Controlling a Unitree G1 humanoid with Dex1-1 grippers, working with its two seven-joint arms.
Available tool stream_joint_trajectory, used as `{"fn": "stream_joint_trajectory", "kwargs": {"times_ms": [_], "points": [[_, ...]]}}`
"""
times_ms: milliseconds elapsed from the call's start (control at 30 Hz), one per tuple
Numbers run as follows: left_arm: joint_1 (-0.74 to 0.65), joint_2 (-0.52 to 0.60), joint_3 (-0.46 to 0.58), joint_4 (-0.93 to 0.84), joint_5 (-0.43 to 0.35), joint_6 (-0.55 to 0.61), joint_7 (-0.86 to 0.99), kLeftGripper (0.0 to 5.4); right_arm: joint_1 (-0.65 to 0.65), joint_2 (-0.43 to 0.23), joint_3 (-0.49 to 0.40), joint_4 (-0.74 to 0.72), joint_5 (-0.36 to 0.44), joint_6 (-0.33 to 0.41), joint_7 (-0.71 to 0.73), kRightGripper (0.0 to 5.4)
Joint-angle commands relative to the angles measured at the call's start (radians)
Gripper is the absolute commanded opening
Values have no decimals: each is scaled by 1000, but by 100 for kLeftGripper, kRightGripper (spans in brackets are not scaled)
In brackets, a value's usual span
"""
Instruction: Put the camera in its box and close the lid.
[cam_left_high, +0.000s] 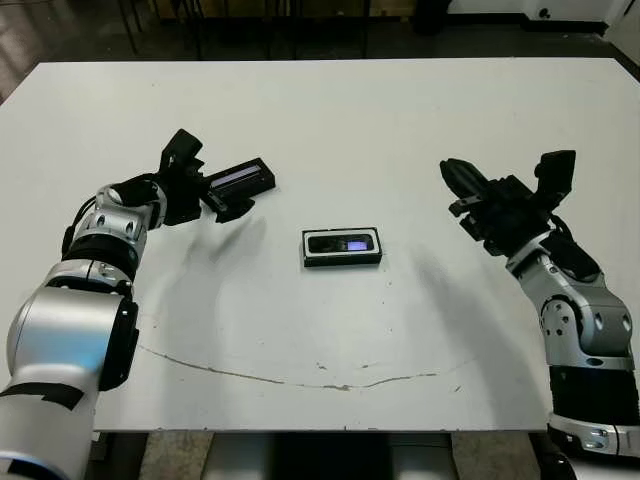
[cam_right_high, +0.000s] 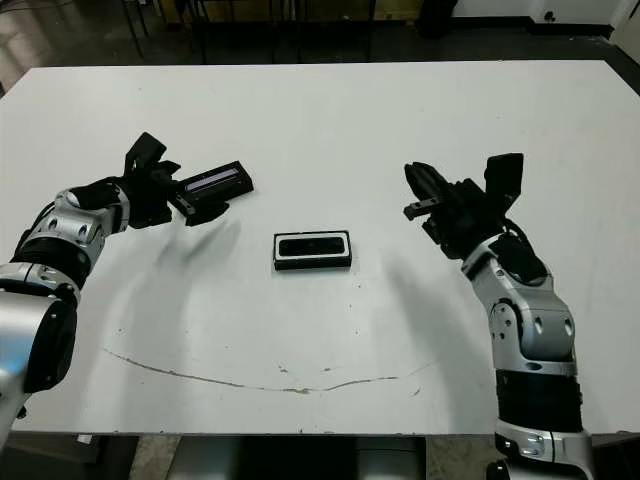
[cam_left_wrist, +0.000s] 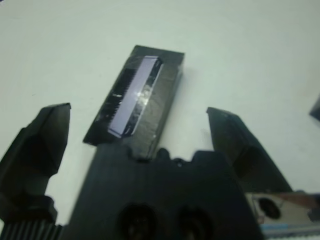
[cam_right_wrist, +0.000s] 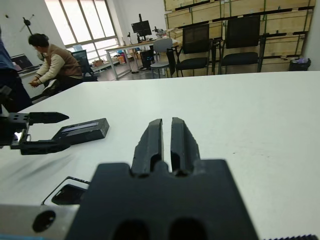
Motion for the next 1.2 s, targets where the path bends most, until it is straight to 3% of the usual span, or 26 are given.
{"fn": "stream_joint_trajectory", "kwargs": {"times_ms": [33, 667, 1033, 1200], "points": [[37, 6, -18, 16, 38, -1, 38, 539, 25, -22, -9, 23, 8, 3, 22, 0], [41, -8, -38, 36, 87, 65, 120, 525, 62, -57, -16, -7, 9, 19, 29, 0], [36, -36, -7, 35, 52, 114, 34, 278, 70, -68, -15, -13, 11, 27, 28, 0], [52, -40, -14, 25, 59, 72, 9, 166, 74, -72, -11, -14, 7, 23, 30, 0]]}}
